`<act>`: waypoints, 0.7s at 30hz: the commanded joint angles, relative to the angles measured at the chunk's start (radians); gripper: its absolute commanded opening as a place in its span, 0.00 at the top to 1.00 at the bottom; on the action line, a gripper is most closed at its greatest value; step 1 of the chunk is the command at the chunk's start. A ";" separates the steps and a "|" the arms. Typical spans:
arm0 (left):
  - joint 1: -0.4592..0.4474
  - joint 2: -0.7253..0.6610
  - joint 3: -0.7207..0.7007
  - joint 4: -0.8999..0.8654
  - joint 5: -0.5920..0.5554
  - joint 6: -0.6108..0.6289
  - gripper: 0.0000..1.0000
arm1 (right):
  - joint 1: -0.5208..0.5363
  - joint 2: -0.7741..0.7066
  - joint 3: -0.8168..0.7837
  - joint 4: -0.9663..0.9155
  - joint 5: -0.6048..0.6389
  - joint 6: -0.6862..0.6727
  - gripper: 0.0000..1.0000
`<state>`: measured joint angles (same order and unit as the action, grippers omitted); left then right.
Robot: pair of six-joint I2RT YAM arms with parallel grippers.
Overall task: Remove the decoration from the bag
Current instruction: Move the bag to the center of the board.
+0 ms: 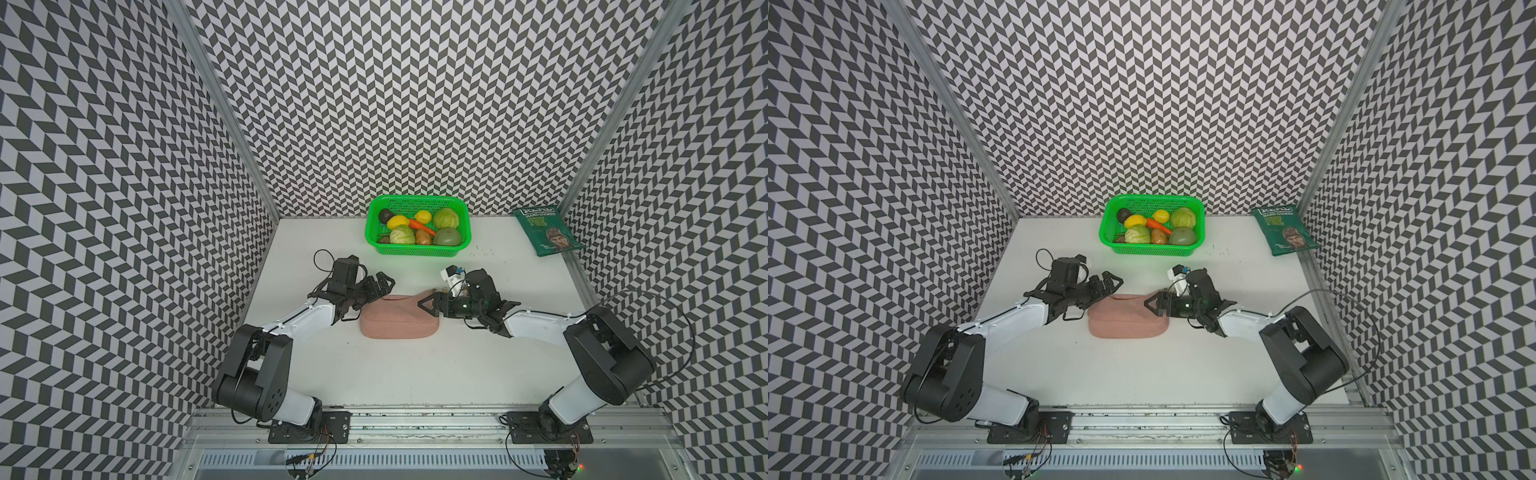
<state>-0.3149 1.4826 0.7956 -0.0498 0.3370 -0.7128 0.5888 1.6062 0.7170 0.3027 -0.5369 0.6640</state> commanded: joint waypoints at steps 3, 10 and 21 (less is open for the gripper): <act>0.038 0.054 0.083 -0.013 -0.027 0.061 0.00 | 0.059 0.052 0.033 0.128 0.029 0.073 0.12; 0.107 0.079 0.120 -0.021 -0.025 0.093 0.00 | 0.078 0.051 0.056 0.078 0.062 0.048 0.11; 0.131 -0.075 0.220 -0.149 -0.133 0.187 0.00 | 0.030 -0.122 0.081 -0.127 0.236 -0.096 0.07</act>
<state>-0.1864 1.4788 0.9638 -0.1570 0.2455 -0.5728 0.6407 1.5291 0.7704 0.2047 -0.3668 0.6189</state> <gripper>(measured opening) 0.999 0.929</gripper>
